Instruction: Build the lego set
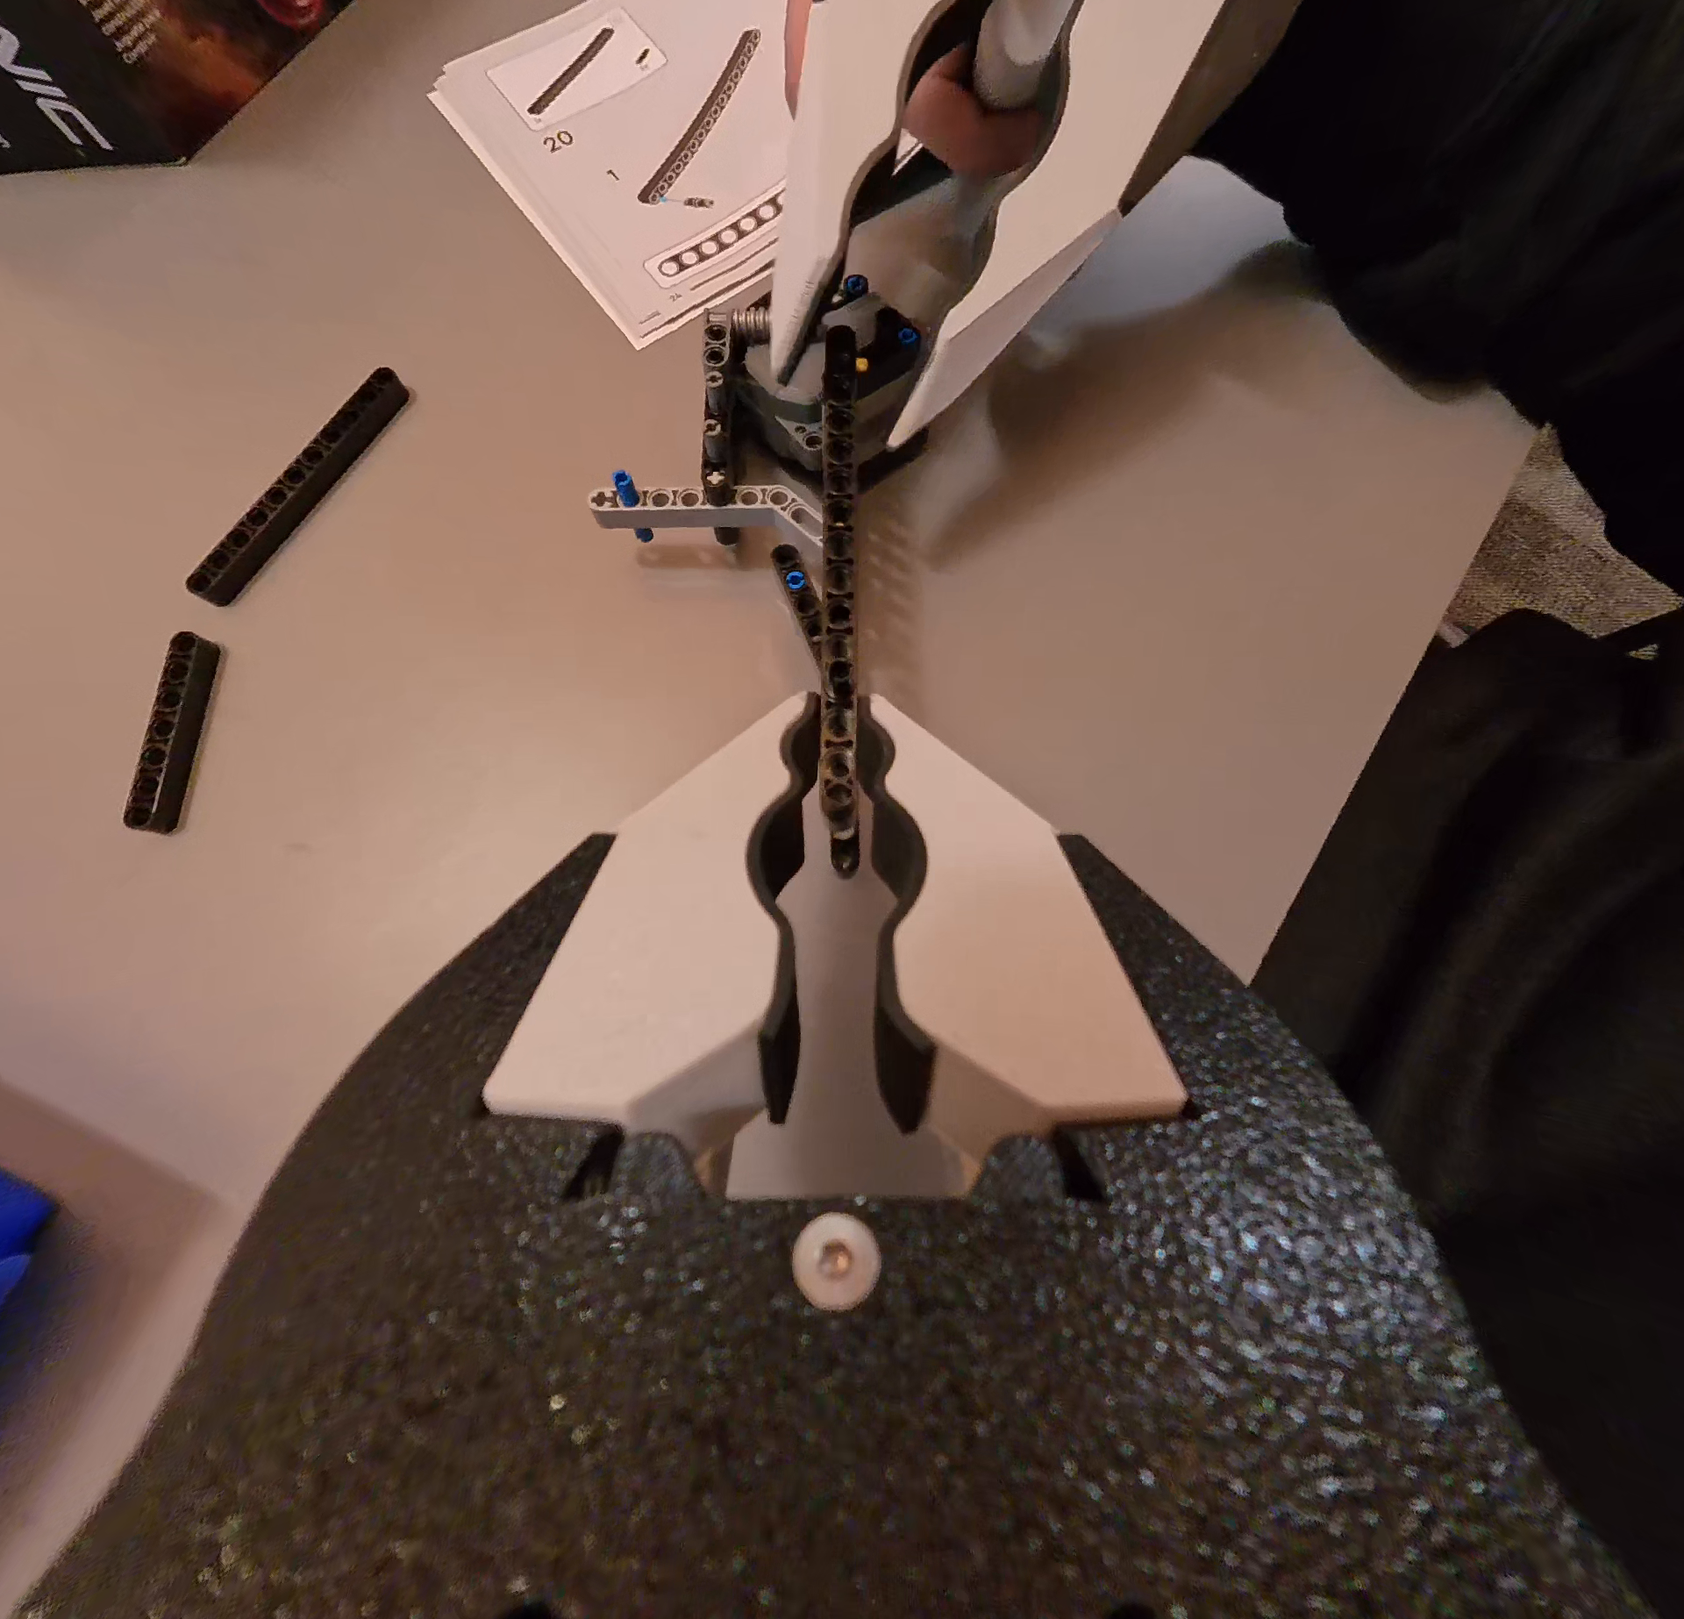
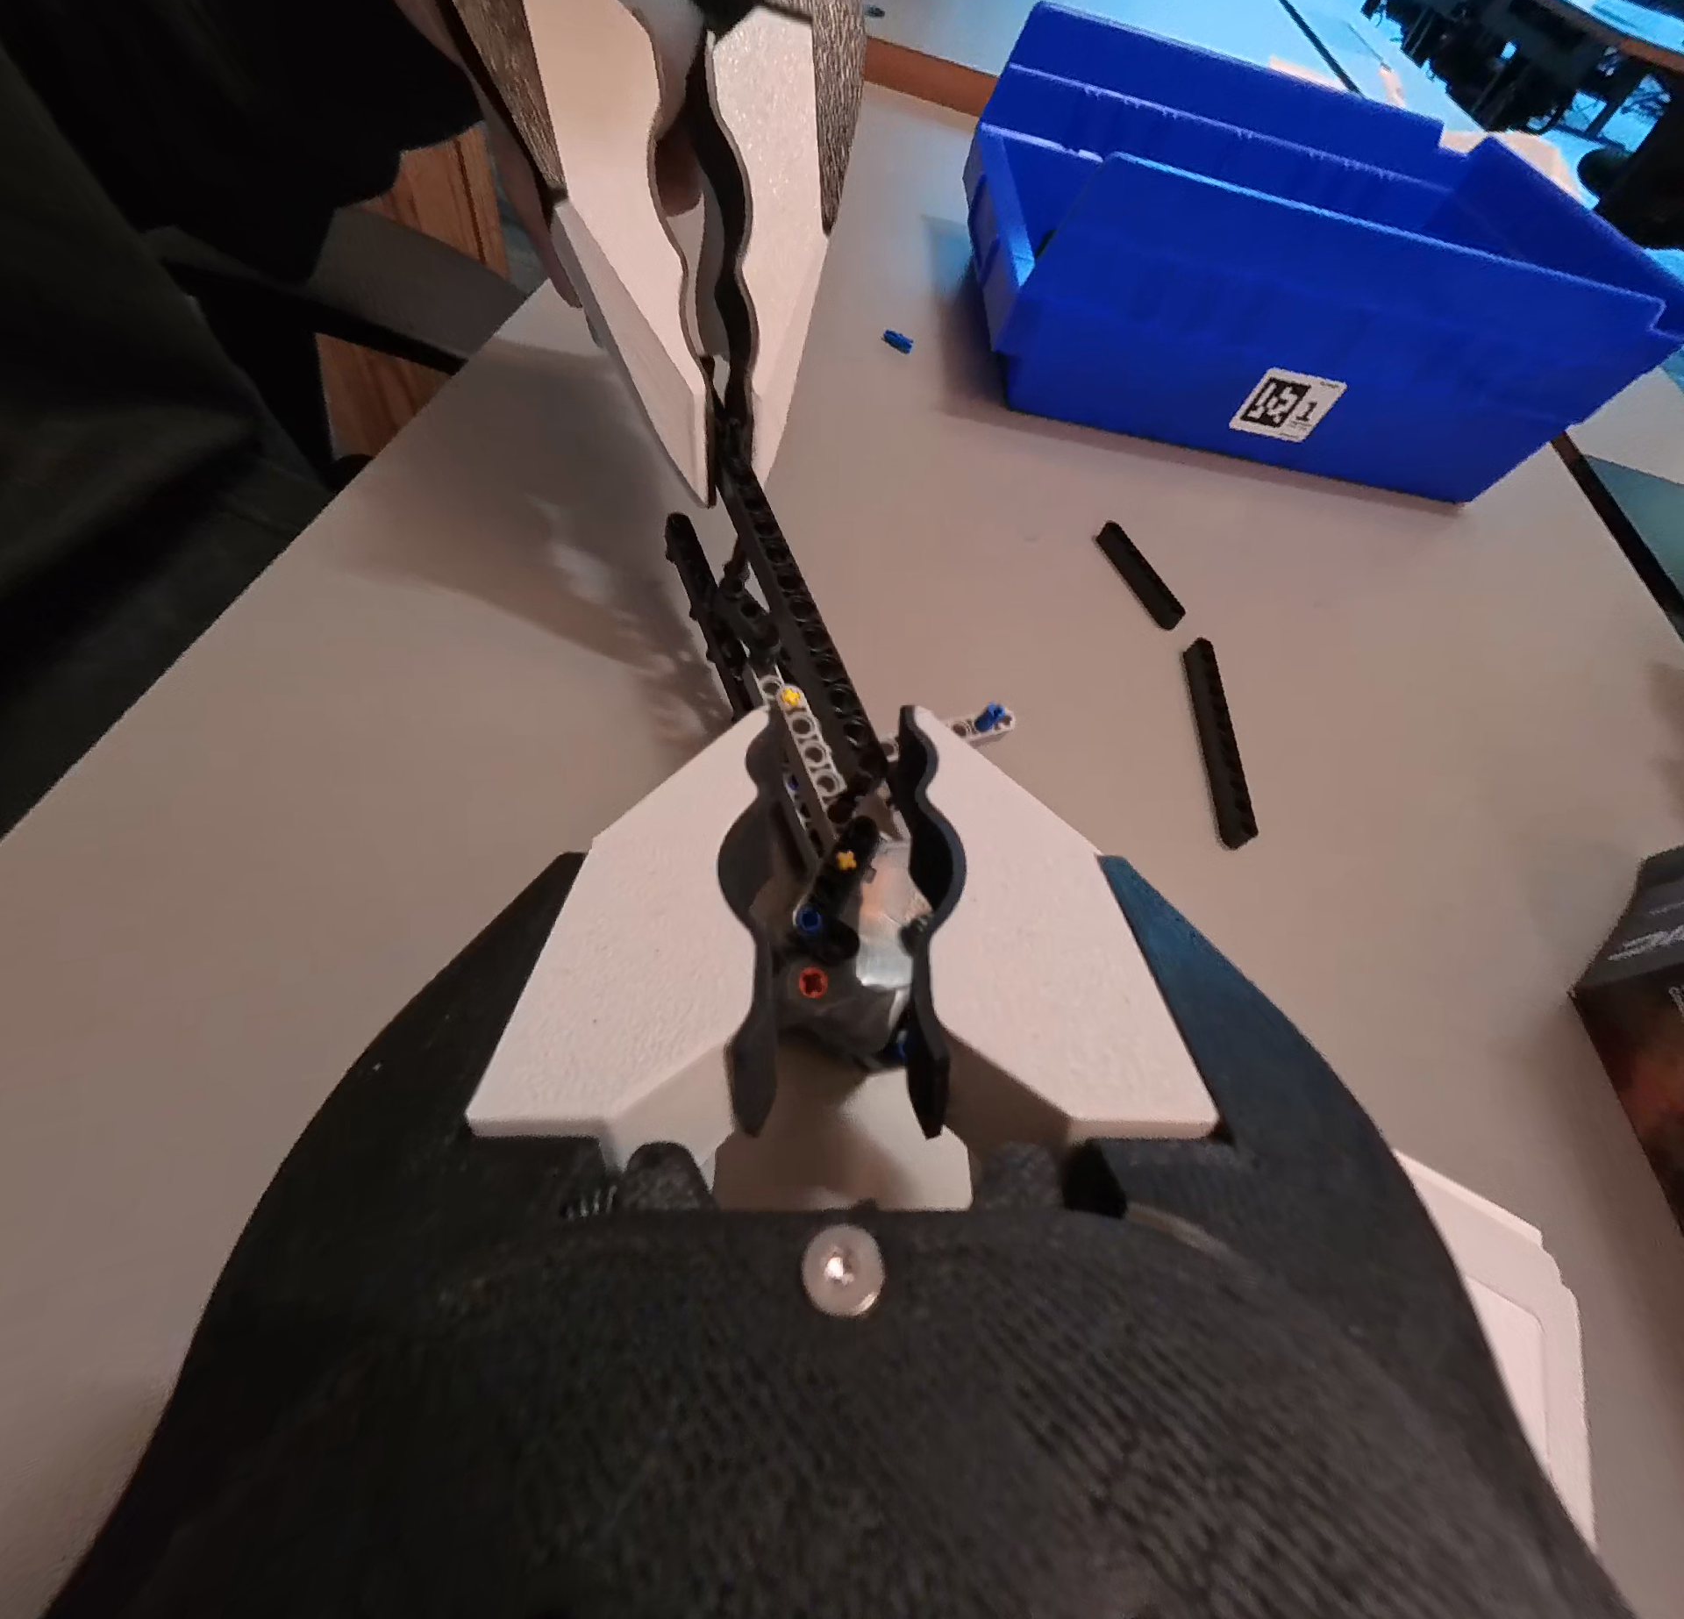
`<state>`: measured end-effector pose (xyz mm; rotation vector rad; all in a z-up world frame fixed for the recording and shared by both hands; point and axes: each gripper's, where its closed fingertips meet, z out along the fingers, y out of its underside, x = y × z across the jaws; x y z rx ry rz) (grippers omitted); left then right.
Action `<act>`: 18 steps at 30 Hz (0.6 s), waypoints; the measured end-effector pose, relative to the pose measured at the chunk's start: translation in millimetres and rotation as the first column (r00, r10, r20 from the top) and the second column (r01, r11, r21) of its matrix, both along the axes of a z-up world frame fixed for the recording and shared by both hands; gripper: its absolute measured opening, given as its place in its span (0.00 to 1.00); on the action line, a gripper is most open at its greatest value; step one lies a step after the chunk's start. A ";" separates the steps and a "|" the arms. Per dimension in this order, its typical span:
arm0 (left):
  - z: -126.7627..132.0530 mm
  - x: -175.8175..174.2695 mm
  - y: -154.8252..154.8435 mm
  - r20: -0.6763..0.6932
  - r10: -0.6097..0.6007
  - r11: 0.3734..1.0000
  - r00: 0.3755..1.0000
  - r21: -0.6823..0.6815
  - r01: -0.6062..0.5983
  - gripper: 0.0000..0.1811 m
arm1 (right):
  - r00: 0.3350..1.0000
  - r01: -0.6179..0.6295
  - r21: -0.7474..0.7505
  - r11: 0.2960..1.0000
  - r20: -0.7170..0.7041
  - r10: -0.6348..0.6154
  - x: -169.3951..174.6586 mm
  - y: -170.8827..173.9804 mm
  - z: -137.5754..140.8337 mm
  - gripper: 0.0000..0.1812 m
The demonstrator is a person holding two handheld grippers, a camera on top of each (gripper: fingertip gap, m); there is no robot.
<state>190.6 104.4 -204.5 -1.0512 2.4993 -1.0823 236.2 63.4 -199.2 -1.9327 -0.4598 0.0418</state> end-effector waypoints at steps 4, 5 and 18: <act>-2.6 -0.7 1.4 -0.008 0.006 1.000 1.000 0.008 -0.006 0.03 | 1.000 -0.009 0.009 1.000 -0.010 0.009 -1.4 5.0 2.4 0.11; -2.9 -1.1 1.3 -0.009 0.004 1.000 1.000 0.010 -0.004 0.03 | 1.000 -0.013 0.010 1.000 -0.015 0.013 -1.6 6.3 2.6 0.10; -4.9 -2.5 -0.6 -0.019 -0.010 1.000 1.000 0.011 0.010 0.03 | 0.998 -0.030 0.081 0.996 -0.049 0.034 -4.6 10.1 16.0 0.14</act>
